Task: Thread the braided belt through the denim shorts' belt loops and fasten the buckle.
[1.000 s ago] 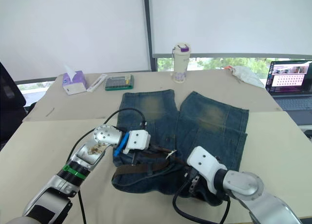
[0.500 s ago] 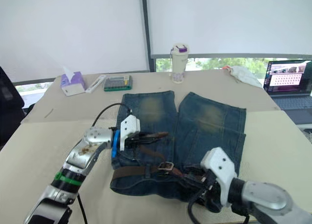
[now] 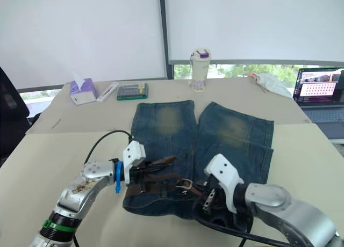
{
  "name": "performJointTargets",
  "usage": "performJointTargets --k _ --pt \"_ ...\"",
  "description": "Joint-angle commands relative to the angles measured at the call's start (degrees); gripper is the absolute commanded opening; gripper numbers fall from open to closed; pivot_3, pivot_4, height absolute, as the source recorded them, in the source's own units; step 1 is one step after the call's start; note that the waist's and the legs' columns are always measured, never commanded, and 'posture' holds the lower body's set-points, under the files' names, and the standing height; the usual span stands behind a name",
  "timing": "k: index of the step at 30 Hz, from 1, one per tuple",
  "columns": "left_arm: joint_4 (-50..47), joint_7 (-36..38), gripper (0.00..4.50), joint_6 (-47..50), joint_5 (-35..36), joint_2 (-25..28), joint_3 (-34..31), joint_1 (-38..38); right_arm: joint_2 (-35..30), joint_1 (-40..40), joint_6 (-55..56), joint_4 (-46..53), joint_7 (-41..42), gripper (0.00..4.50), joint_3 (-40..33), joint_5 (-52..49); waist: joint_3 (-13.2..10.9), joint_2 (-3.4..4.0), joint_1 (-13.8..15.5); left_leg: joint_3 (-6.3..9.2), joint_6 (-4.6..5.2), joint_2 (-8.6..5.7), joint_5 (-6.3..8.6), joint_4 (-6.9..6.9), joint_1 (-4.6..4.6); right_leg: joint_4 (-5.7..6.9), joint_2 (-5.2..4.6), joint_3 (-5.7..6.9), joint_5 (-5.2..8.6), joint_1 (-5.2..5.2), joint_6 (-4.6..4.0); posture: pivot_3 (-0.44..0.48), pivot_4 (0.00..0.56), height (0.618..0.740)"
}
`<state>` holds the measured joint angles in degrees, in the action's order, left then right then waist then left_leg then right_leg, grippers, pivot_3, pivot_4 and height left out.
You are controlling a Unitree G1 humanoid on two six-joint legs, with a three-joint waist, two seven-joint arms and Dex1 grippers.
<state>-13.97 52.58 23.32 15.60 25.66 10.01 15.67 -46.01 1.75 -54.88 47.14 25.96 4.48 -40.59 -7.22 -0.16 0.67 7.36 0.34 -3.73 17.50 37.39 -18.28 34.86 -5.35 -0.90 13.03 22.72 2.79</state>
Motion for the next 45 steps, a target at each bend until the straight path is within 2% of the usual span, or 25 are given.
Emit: performJointTargets --k 1,11,19,24,33,40,45 --pt "-2.48 -1.37 0.0 0.85 1.05 0.38 -1.15 0.42 0.85 1.49 3.5 -2.9 1.22 0.04 5.03 5.16 0.01 0.02 -0.02 0.0 0.0 0.0 0.0 0.0 0.0 0.0 0.0 0.0 0.0 0.0 0.0 0.0 0.15 0.74" --pt "-0.77 -5.82 0.0 1.75 2.01 -0.76 -3.32 0.14 -0.46 1.8 6.53 -7.62 4.62 0.04 9.77 13.68 0.01 0.02 -0.01 0.02 -0.02 -0.01 -0.01 -0.04 -0.02 0.0 0.01 0.0 0.0 0.06 -0.01 0.0 0.15 0.74" --pt "-0.19 -8.46 0.0 2.1 2.61 -1.7 -3.92 -0.89 3.55 2.29 8.26 -8.56 6.73 0.04 10.77 14.26 0.02 0.02 -0.05 0.03 -0.03 0.01 -0.01 -0.06 -0.01 0.0 0.03 0.0 0.0 0.07 -0.01 0.0 0.15 0.74" --pt "0.92 -10.44 0.0 3.25 3.69 -2.02 -5.31 -0.78 3.94 2.69 8.7 -9.17 10.22 0.04 12.56 14.47 0.02 0.02 -0.11 0.02 -0.03 0.0 -0.01 -0.07 -0.01 0.0 0.03 0.0 0.0 0.09 -0.01 0.0 0.15 0.74" --pt "1.59 -13.4 0.0 5.55 5.97 -2.52 -8.43 -1.64 5.68 4.23 11.57 -15.59 9.91 0.04 16.0 21.18 0.05 -0.01 -0.21 0.03 -0.1 0.03 -0.05 -0.13 0.01 0.02 0.05 0.0 -0.01 0.14 -0.02 0.0 0.15 0.74" --pt "1.01 -14.77 0.0 6.66 7.49 -2.81 -9.54 -2.07 5.44 2.31 12.52 -16.8 11.2 0.04 15.51 21.43 0.13 -0.13 -0.2 0.04 -0.12 0.05 -0.05 -0.15 0.06 0.02 0.06 0.0 -0.01 0.1 -0.02 0.0 0.15 0.74" --pt "0.91 -15.95 0.0 7.63 9.15 -3.66 -10.55 -1.72 8.36 0.84 9.93 -18.14 10.21 0.04 12.82 18.64 0.14 -0.16 -0.15 0.05 -0.12 0.06 -0.05 -0.15 0.06 0.02 0.06 0.0 -0.01 0.1 -0.02 0.0 0.15 0.74"
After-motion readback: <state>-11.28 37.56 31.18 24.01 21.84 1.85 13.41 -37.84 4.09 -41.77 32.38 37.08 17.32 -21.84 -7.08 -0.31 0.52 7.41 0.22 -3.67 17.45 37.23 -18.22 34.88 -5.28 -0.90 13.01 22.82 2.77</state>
